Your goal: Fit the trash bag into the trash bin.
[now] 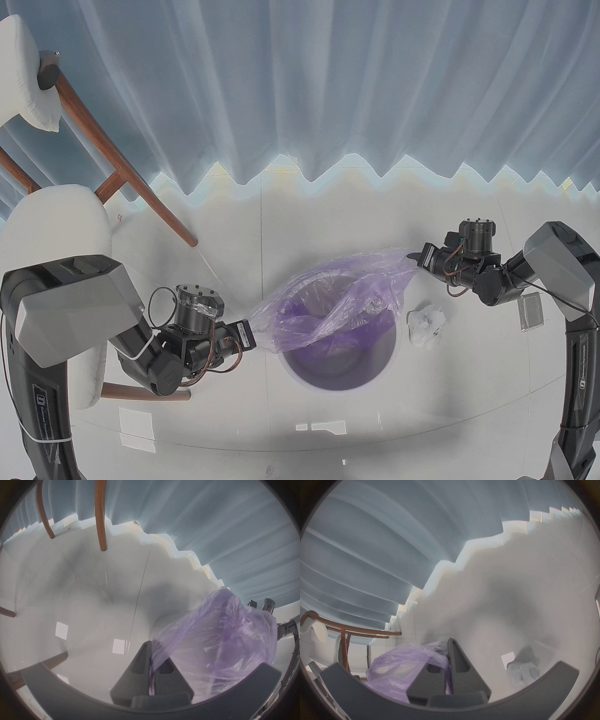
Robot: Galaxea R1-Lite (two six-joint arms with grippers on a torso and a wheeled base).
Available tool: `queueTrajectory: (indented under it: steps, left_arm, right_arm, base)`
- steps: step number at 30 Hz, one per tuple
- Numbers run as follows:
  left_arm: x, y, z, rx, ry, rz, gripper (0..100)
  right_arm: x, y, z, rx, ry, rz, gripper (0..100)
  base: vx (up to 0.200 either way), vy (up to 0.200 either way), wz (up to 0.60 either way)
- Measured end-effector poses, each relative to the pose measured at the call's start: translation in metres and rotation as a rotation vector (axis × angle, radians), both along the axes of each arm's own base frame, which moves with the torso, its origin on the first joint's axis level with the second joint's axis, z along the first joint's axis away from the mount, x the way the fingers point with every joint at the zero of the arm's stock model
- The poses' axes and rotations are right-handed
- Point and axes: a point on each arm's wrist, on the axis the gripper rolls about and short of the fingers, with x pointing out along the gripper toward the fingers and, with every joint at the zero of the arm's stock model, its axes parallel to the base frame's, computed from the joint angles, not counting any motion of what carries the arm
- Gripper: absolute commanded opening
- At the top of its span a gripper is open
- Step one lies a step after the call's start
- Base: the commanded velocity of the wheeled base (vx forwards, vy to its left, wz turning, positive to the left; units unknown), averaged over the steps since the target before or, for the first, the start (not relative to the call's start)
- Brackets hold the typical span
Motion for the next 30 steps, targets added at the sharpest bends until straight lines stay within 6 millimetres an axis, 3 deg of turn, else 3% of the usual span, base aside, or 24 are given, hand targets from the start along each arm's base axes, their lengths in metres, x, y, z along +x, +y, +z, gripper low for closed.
queueTrajectory:
  steps: [10,23,30]
  left_arm:
    - [-0.021,-0.008,-0.012,0.022,0.063,-0.056,0]
    - [-0.043,-0.023,-0.018,0.085,0.072,-0.113,0]
    - [-0.047,-0.026,-0.021,0.113,0.072,-0.098,0]
  right_arm:
    - [-0.011,0.0,-0.005,-0.005,0.06,0.045,0]
    - [-0.043,-0.009,-0.025,-0.099,0.021,0.119,0]
    - [-0.059,-0.012,-0.026,-0.107,0.016,0.12,0]
  base:
    - [0.0,0.0,0.0]
    - [0.0,0.0,0.0]
    - [0.0,0.0,0.0]
